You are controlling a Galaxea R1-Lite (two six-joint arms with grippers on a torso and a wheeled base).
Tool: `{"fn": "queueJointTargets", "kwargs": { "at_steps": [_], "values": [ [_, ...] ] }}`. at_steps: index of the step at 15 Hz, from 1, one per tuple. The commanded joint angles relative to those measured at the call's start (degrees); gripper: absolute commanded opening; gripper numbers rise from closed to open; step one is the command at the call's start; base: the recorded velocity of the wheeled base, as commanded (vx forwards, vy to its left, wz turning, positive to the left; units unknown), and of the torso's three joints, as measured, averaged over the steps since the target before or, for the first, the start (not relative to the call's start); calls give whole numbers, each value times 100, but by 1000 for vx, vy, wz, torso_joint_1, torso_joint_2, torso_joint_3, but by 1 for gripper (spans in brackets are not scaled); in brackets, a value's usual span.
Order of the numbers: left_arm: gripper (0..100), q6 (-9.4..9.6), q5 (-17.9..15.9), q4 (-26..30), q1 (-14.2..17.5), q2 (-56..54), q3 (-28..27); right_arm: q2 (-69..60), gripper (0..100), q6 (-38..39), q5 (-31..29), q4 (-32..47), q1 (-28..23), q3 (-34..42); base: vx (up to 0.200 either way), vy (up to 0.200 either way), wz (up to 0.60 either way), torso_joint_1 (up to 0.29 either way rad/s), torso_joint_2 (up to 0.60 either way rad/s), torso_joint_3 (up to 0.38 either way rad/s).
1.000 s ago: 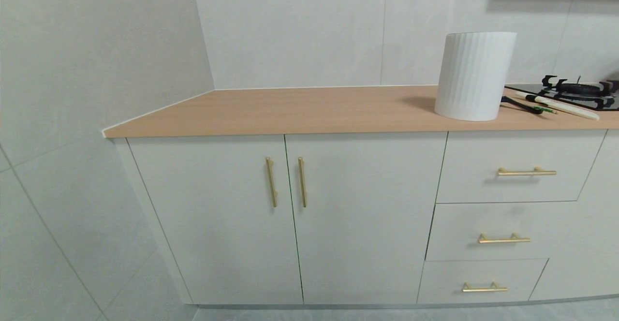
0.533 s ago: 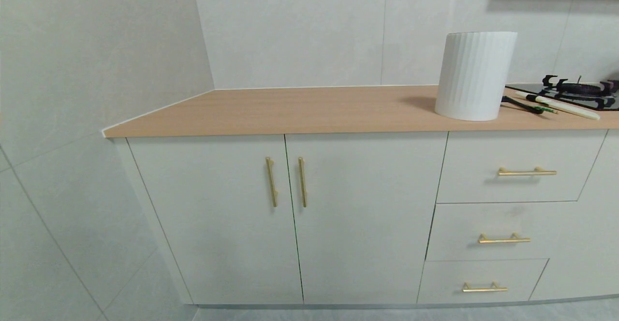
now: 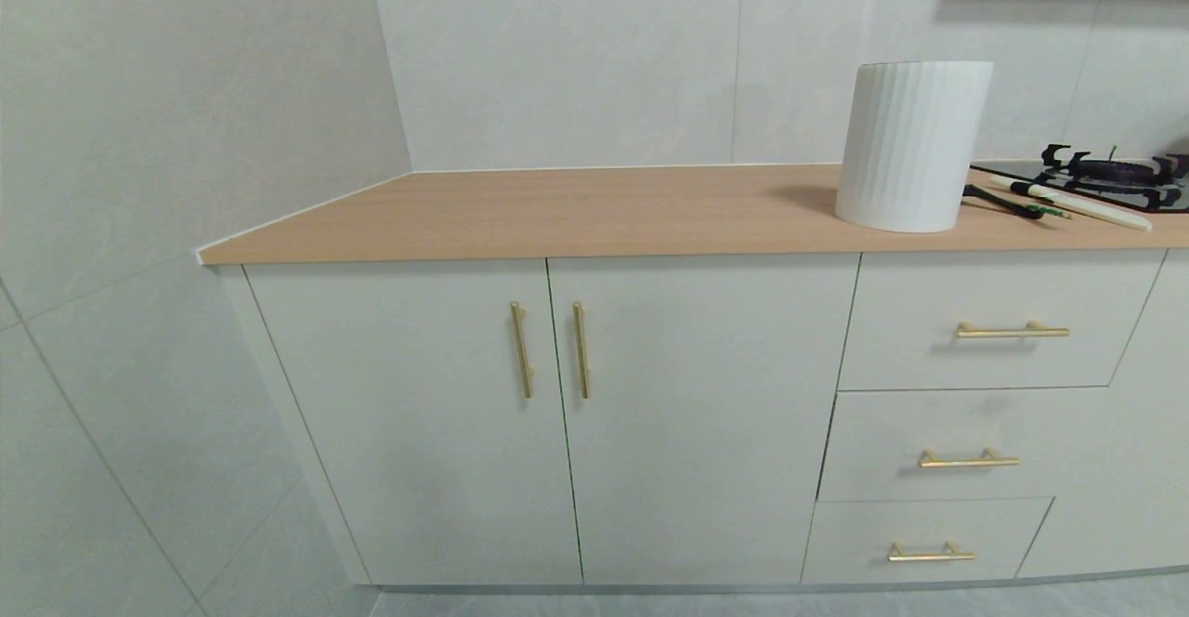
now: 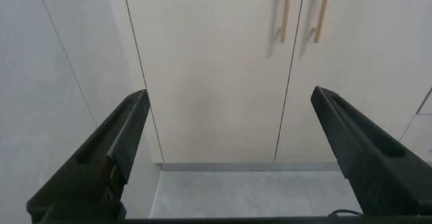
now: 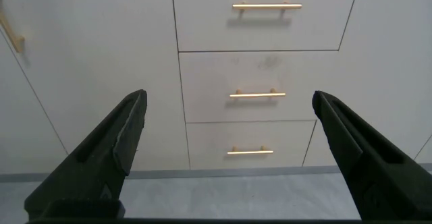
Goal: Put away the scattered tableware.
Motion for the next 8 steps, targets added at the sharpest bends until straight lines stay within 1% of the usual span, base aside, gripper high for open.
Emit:
{"fn": "queueJointTargets", "kwargs": {
  "at_steps": [1,8],
  "values": [
    [100,-1,0,1,0,0,0,18,100,-4,10,12,1,0,0,0,0,0,0,0],
    [100,8,0,1,0,0,0,18,100,-4,27,12,1,0,0,0,0,0,0,0]
  ]
}}
